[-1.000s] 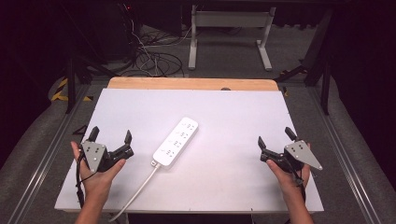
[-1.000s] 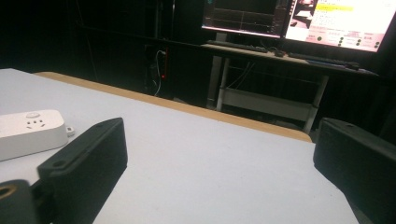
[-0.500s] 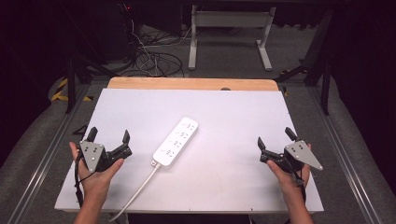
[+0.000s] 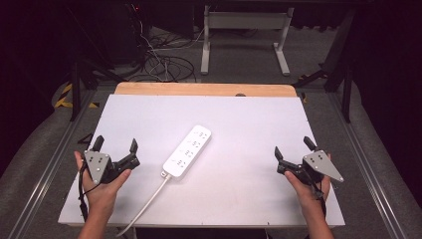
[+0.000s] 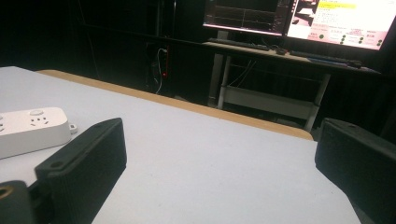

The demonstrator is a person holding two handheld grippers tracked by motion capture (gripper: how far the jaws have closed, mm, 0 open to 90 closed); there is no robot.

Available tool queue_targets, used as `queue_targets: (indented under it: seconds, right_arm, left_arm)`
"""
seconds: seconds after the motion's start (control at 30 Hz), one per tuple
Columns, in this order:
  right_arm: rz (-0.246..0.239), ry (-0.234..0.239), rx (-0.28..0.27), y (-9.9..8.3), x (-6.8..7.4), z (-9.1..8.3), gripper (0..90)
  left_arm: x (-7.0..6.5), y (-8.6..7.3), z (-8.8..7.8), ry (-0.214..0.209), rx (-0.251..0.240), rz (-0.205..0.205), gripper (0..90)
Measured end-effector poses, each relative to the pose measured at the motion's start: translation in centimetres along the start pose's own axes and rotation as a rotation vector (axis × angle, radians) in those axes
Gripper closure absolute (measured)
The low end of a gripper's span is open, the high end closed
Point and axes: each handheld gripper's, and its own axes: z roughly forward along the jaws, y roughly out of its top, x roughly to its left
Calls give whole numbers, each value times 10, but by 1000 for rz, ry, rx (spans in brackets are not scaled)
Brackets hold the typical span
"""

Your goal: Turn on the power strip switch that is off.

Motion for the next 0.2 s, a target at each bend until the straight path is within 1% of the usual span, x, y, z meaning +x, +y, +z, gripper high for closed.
queue_targets:
  seconds: [0.2]
  right_arm:
    - [0,1,3,0,0,1,29]
  left_arm:
    - [0,0,1,-4,3,0,25]
